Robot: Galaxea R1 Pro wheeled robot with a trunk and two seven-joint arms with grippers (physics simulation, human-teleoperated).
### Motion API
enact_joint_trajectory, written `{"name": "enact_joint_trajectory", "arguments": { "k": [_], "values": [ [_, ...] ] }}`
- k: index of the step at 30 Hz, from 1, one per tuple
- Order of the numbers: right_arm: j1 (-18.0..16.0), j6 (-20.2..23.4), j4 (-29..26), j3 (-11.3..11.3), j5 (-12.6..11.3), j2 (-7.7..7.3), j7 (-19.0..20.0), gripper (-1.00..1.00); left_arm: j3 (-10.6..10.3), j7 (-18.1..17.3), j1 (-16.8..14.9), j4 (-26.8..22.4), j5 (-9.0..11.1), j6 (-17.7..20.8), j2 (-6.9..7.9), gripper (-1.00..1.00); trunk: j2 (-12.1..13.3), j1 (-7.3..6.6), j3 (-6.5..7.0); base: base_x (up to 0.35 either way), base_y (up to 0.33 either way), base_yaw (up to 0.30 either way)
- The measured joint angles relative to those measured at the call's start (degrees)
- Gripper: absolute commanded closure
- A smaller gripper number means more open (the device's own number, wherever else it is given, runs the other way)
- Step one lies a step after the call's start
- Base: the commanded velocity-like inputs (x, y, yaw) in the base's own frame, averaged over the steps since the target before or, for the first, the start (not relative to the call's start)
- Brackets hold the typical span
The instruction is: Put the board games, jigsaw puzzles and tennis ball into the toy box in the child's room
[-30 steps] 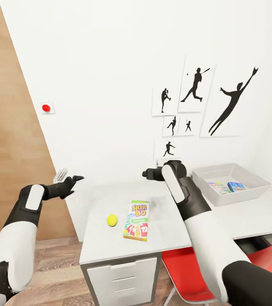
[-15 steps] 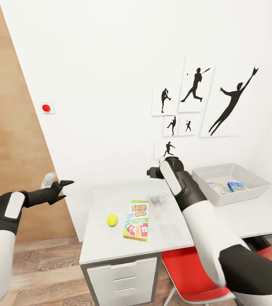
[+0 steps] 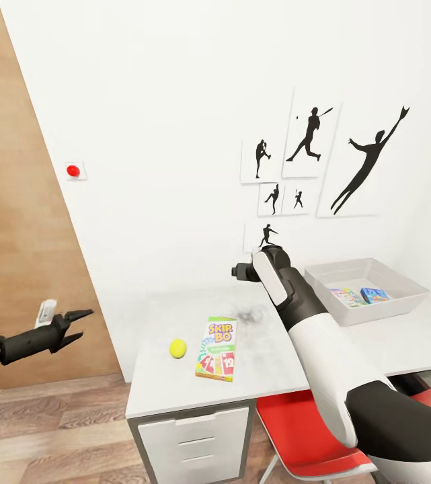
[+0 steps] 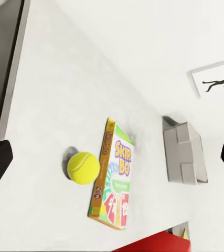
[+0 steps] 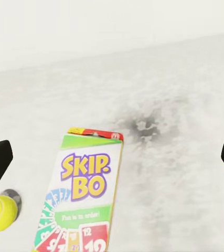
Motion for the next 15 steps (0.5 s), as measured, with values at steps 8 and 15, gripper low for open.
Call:
{"name": "enact_joint_trajectory", "arguments": {
  "k": [8, 15],
  "values": [
    [0.0, -0.16, -0.17, 0.02, -0.05, 0.0, 0.12, -1.0, 0.08, -1.46, 2.54, -0.01, 0.15, 0.03, 0.82, -1.0, 0.0, 0.0, 0.0, 0.0, 0.058, 0.0],
    [0.0, -0.46, -0.11, 0.02, -0.11, 0.0, 0.05, -1.0, 0.11, -1.57, 2.82, -0.01, 0.09, 0.03, 0.97, -1.0, 0.01, 0.0, -0.14, 0.0, 0.157, 0.0]
  ]
}}
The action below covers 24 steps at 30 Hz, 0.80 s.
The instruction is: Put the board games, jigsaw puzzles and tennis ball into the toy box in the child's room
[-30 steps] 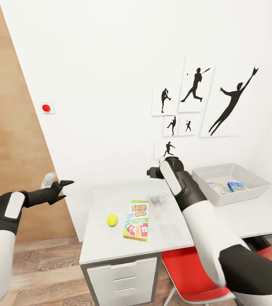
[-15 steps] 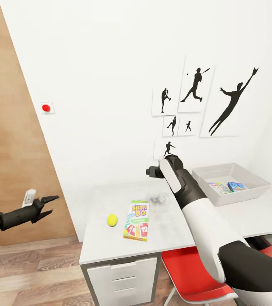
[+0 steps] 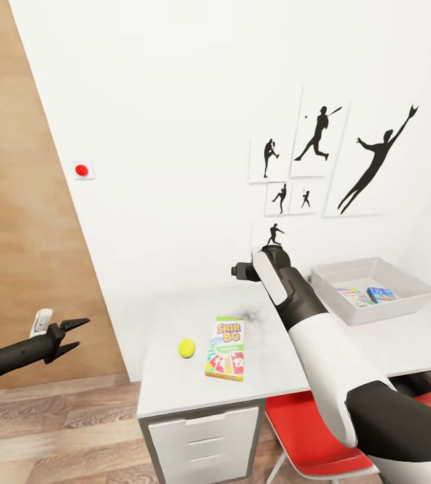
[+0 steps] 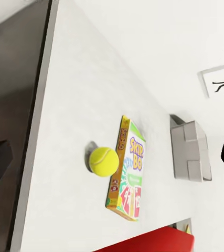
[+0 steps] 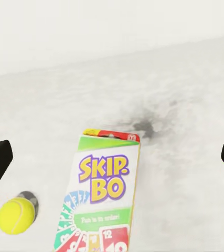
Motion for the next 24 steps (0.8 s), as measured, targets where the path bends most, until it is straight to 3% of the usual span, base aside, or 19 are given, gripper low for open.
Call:
{"name": "enact_joint_trajectory", "arguments": {
  "k": [24],
  "values": [
    [0.0, 0.31, 0.11, 0.01, -0.11, 0.0, -0.27, -1.0, 0.01, 0.11, 0.13, 0.0, -0.21, 0.0, 0.02, -1.0, 0.0, 0.0, -1.7, 0.0, 0.098, 0.0]
  ]
}}
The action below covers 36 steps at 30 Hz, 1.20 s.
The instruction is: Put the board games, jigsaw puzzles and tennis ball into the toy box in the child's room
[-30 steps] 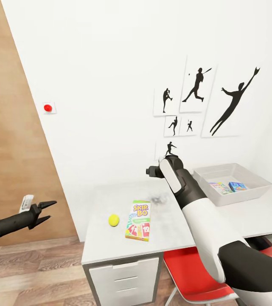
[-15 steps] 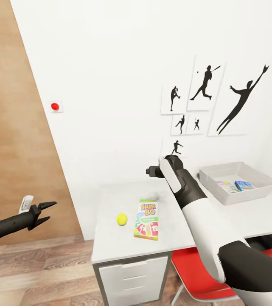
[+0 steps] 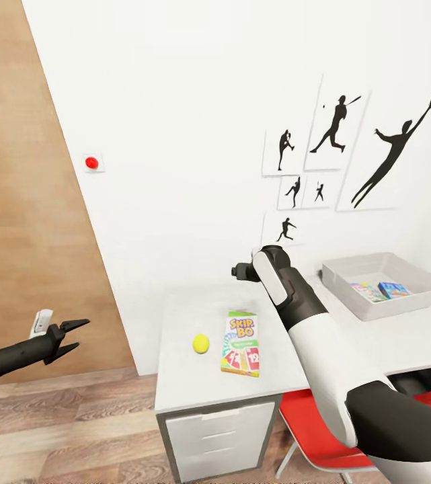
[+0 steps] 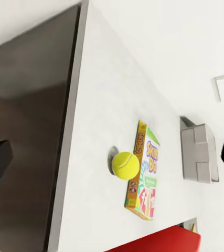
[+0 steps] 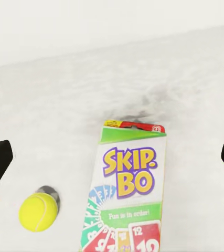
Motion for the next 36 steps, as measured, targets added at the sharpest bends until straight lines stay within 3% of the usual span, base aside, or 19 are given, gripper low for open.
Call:
{"name": "enact_joint_trajectory", "arguments": {
  "k": [36],
  "values": [
    [-0.02, -0.31, 0.73, -0.1, 0.05, 0.0, -0.1, -1.0, 0.05, 0.0, 0.0, 0.01, -0.02, 0.0, 0.0, -1.0, -0.01, 0.0, -3.35, 0.0, 0.022, 0.0]
  ]
}}
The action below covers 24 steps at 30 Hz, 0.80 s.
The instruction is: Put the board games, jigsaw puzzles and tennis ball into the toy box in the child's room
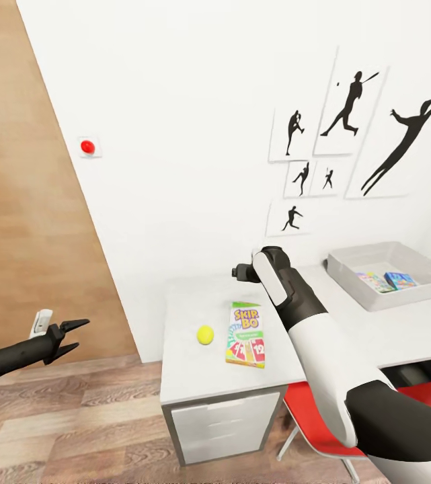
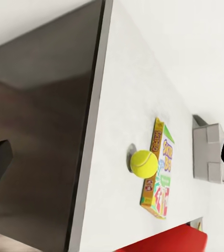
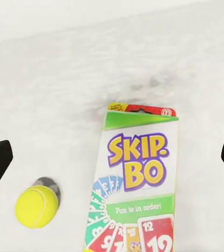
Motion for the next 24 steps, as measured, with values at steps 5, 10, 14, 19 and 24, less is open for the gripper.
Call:
{"name": "enact_joint_trajectory", "arguments": {
  "k": [5, 10, 14, 19, 24],
  "values": [
    [0.0, -0.19, 0.97, -0.06, 0.04, 0.0, 0.0, -1.0, 0.0, 0.0, 0.0, 0.0, 0.0, 0.0, 0.0, -1.0, 0.0, 0.0, -0.47, 0.0, 0.0, 0.0],
    [-0.05, -0.28, 1.39, -0.07, 0.01, 0.0, 0.0, -1.0, 0.0, 0.0, 0.0, 0.0, 0.02, 0.0, 0.0, -1.0, 0.0, 0.0, -0.93, 0.0, 0.0, 0.0],
    [-0.05, -0.44, 1.5, -0.07, 0.01, 0.0, 0.0, -1.0, 0.0, 0.0, 0.0, 0.0, 0.02, 0.0, 0.0, -1.0, 0.0, 0.0, -1.31, 0.0, 0.0, 0.0],
    [-0.07, -1.26, 1.57, -0.08, 0.01, 0.0, 0.0, -1.0, 0.02, 0.0, 0.0, 0.0, -0.01, 0.0, 0.0, -1.0, 0.0, 0.0, -1.77, 0.0, 0.0, 0.0],
    [-0.06, -1.97, 1.62, -0.08, 0.01, 0.0, 0.0, -1.0, 0.07, 0.0, 0.0, 0.0, -0.05, 0.0, 0.0, -1.0, 0.0, 0.0, -2.24, 0.0, 0.0, 0.0]
  ]
}}
